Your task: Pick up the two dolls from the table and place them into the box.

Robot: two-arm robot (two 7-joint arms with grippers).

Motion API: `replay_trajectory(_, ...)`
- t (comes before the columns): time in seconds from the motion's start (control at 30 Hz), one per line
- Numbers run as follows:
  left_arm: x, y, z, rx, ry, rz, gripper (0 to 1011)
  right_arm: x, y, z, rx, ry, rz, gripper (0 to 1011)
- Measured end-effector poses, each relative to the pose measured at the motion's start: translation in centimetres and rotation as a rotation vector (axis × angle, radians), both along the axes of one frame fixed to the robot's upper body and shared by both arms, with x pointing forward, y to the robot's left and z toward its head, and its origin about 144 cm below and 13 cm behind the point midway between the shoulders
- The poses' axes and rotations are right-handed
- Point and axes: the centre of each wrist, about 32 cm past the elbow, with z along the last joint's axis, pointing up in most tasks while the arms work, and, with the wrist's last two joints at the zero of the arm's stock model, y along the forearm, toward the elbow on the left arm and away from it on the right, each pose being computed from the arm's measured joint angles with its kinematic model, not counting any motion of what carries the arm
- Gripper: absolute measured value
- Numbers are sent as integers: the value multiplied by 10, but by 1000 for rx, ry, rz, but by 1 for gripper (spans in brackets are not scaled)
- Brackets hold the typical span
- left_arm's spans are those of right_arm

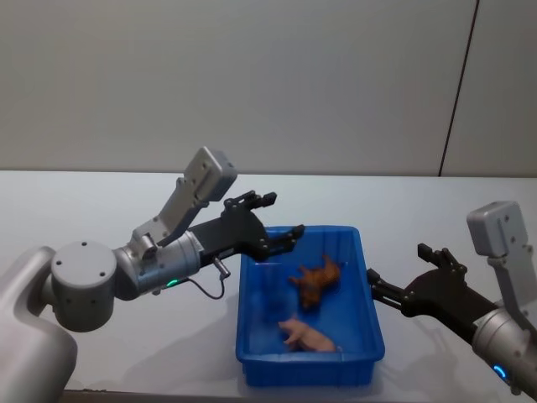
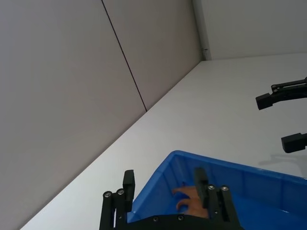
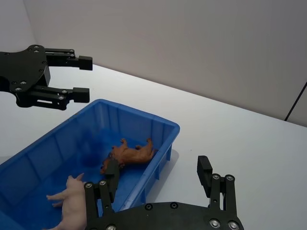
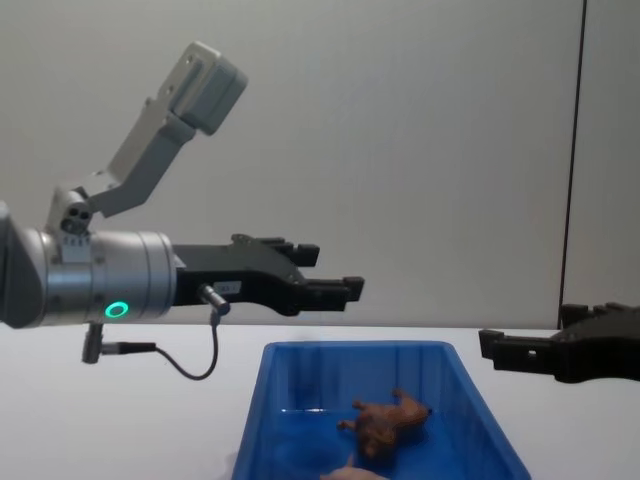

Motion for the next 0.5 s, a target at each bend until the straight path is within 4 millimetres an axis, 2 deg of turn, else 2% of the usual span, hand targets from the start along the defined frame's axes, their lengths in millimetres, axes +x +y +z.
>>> replay_trajectory(0.3,-6,-5,6,-3,-45,-7,997,0,0,0,0,0,0,1001)
replay_trajectory(0.5,-19,-1,10,-12,-87,15,1002,0,0,0,0,0,0,1001)
